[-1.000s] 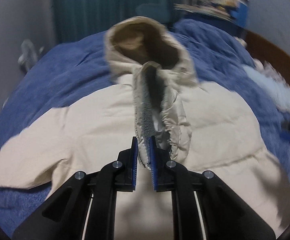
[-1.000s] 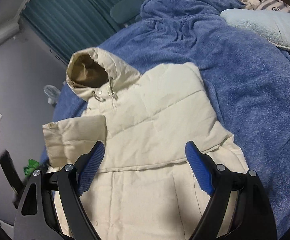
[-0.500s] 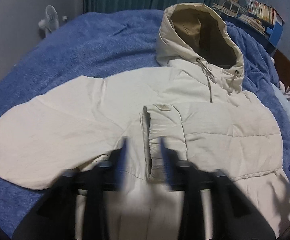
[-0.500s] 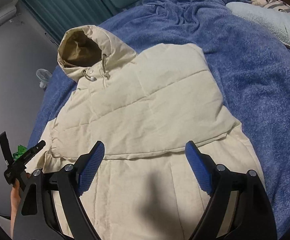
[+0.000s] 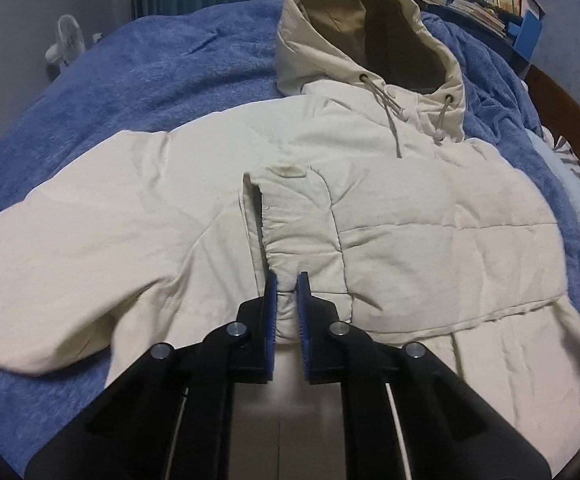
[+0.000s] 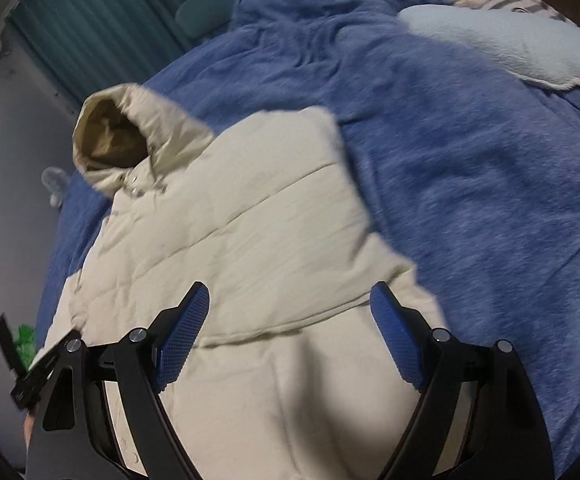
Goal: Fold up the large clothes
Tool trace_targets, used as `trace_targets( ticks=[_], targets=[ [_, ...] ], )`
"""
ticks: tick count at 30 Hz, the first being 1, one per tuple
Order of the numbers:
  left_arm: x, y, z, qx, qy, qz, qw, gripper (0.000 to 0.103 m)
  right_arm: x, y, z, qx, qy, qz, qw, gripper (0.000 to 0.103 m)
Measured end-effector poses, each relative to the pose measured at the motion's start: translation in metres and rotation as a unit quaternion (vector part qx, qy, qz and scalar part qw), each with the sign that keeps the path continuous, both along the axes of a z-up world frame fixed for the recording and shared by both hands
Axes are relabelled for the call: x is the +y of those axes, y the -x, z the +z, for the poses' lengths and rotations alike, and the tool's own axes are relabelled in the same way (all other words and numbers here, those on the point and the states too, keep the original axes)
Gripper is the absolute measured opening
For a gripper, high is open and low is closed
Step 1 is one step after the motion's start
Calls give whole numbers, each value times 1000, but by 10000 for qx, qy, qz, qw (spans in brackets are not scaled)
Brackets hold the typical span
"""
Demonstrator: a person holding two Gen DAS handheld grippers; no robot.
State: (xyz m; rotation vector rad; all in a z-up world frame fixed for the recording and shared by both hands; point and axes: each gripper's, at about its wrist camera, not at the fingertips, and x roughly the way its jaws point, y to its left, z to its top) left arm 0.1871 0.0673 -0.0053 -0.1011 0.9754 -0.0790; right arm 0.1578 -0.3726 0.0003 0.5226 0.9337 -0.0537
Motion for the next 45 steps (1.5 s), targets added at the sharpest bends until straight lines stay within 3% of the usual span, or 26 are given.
trace_targets(
  ticks=[4, 9, 11, 14, 17, 18, 19, 20, 22, 27, 33, 35, 37, 45],
  targets=[
    [1, 9, 7, 37, -244, -5, 9997, 6, -12, 2, -3, -24, -395, -120, 9991, 80],
    [3, 5, -17, 462, -903, 229, 9946, 1, 12, -7, -11, 153, 11, 260, 9995, 80],
    [11, 4, -16, 386, -647, 304, 9967, 1, 23, -10, -14, 135, 183, 421, 9989, 80],
    [18, 6, 4, -95, -364, 455, 9983, 2, 41, -13, -16, 30, 708, 685, 9951, 80],
    [6, 9, 18, -390, -221, 245, 9987, 3, 53, -17, -24, 55, 1023, 894, 9907, 79],
    [0, 10, 19, -385, -146, 124, 9991, 6, 56, -18, -27, 83, 1065, 936, 9899, 79],
    [-5, 10, 17, -366, -66, 19, 9993, 17, 57, -19, -30, 111, 1099, 949, 9893, 80],
    [-11, 10, 15, -330, -24, -91, 9994, 36, 57, -20, -31, 139, 1120, 948, 9891, 84],
    [-25, 14, 10, -345, -110, -277, 9990, 64, 56, -20, -34, 170, 1127, 917, 9892, 90],
    [-45, 16, -6, -148, -147, -579, 9981, 65, 54, -21, -42, 257, 1116, 818, 9900, 97],
    [-54, 8, -25, -31, -454, -608, 9971, 70, 60, -30, -60, 707, 1313, 834, 9853, 96],
    [-55, 8, -30, -23, -531, -572, 9970, 86, 66, -32, -64, 824, 1474, 866, 9818, 96],
    [-57, 8, -34, -3, -585, -558, 9967, 94, 73, -35, -68, 959, 1702, 924, 9764, 96],
    [-60, 13, -30, 12, -946, -453, 9945, 95, 69, -32, -68, 940, 1544, 982, 9786, 97]
  ],
)
